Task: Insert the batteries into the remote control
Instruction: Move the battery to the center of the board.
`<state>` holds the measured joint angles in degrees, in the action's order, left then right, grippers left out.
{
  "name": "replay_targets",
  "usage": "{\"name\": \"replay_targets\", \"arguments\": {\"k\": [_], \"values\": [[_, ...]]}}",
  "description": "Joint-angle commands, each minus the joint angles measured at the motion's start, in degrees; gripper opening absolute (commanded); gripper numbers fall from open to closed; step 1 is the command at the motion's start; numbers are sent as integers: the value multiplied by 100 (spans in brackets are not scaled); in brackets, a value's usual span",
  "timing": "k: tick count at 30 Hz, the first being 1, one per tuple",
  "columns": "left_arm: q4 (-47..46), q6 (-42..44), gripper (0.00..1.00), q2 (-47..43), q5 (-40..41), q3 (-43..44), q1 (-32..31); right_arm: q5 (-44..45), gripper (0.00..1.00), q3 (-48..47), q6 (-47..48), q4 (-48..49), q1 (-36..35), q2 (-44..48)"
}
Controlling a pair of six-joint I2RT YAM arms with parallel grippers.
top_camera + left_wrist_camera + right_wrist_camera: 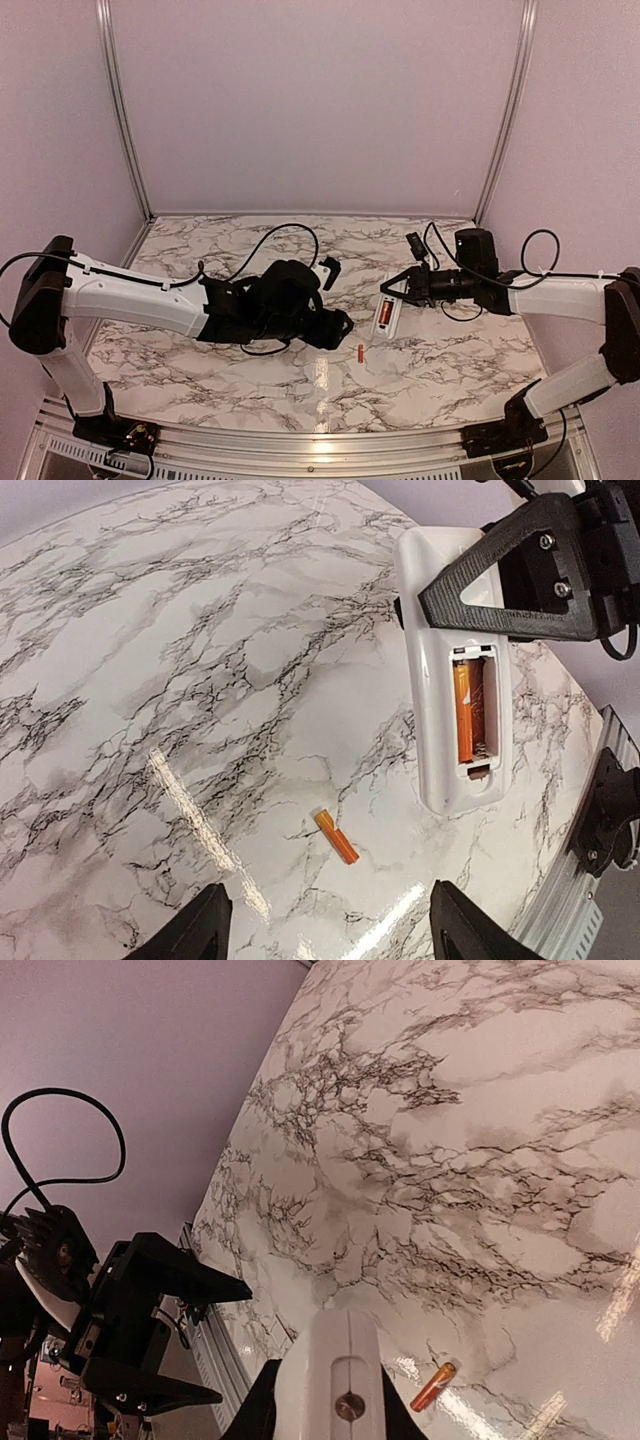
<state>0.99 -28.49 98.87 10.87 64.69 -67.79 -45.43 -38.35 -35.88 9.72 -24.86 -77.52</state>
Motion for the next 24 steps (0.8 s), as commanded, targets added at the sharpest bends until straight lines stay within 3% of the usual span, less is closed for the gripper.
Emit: {"name": "replay_targets", "arguments": {"k": [1,10,14,24], "values": [[1127,326,68,475,46,784,75,25,0,156,510,-552,646,255],[2055,498,48,1949,-337,2294,-6,-168,0,305,784,-852,1497,465],[2465,474,44,2493,-292,2951,-23,-210,0,394,725,-791,1647,530],[3093,238,37,3177,-357,3640,-33,-245,0,381,659,-717,1659,511]]}}
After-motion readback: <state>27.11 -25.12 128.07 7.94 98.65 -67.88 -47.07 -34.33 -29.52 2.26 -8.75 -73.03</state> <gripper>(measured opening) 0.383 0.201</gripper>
